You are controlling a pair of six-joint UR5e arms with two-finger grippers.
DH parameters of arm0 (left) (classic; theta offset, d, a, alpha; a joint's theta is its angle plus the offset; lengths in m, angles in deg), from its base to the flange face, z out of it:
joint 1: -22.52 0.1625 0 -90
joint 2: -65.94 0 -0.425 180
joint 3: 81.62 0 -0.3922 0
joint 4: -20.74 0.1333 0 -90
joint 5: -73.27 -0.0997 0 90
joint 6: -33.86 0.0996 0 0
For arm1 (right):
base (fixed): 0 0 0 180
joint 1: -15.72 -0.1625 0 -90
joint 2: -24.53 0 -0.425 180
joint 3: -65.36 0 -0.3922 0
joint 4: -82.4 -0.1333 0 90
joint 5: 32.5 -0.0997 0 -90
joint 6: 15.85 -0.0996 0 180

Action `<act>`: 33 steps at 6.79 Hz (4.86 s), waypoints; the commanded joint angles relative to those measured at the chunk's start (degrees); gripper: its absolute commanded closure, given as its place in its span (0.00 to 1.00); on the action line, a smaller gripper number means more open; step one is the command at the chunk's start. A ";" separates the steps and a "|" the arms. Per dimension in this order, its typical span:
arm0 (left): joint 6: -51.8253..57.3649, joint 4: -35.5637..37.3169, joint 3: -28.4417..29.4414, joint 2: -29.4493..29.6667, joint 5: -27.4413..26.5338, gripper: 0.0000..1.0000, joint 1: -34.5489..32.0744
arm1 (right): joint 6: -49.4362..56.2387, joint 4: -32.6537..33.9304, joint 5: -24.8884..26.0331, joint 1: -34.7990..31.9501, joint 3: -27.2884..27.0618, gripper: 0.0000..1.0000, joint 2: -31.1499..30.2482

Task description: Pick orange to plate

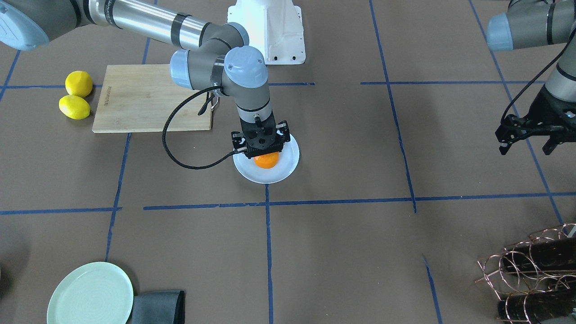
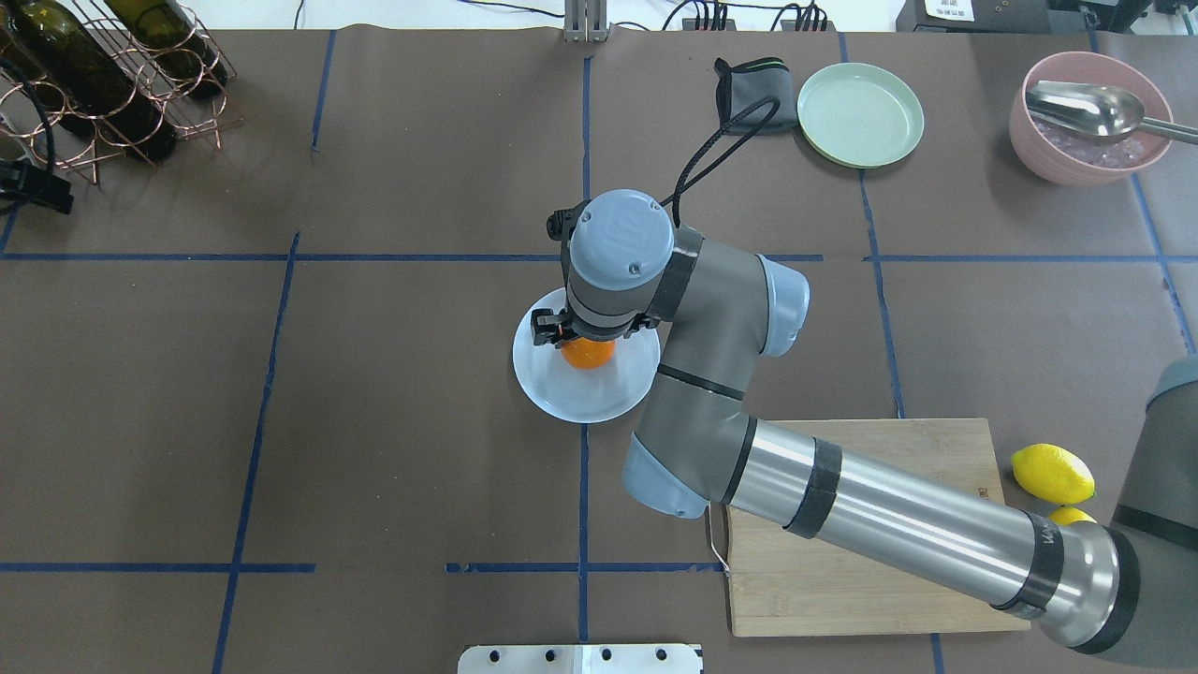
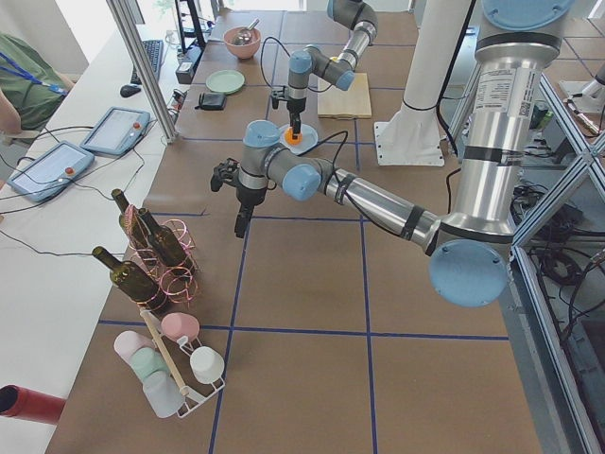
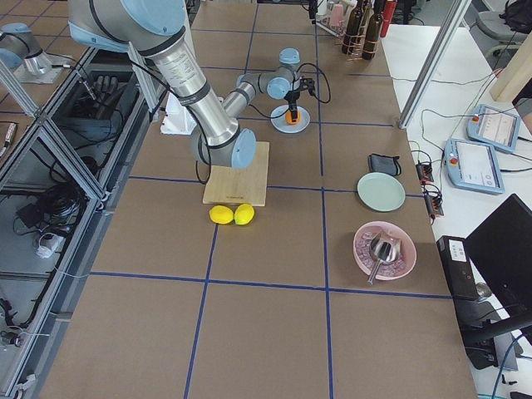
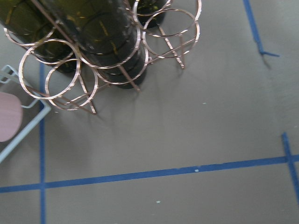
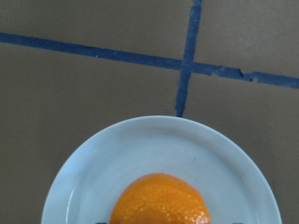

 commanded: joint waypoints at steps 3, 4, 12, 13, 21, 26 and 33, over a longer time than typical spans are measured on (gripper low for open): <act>19.03 1.38 1.05 -7.70 6.29 0.00 -9.83 | 9.69 20.49 -11.03 -12.13 -19.87 0.00 -6.45; 22.30 7.39 1.40 -7.63 10.38 0.00 -12.56 | 15.74 20.87 -16.03 -18.45 -23.50 0.00 -11.55; 36.22 15.89 8.62 -8.51 19.65 0.00 -24.27 | 72.87 20.35 -33.31 -57.42 -7.24 0.00 -34.53; 35.96 15.89 8.61 -8.42 19.65 0.00 -24.36 | 75.36 20.26 -33.31 -59.71 -3.80 0.00 -35.67; 35.78 15.89 8.61 -8.42 19.48 0.00 -24.36 | 65.11 5.22 -33.66 -64.39 -4.64 0.00 -47.03; 35.78 15.89 8.79 -8.33 19.48 0.00 -24.36 | 64.93 8.30 -33.83 -64.56 -5.43 0.00 -46.14; 35.78 15.89 8.70 -8.15 19.48 0.00 -24.36 | 64.49 8.13 -33.66 -64.56 -5.43 0.00 -46.05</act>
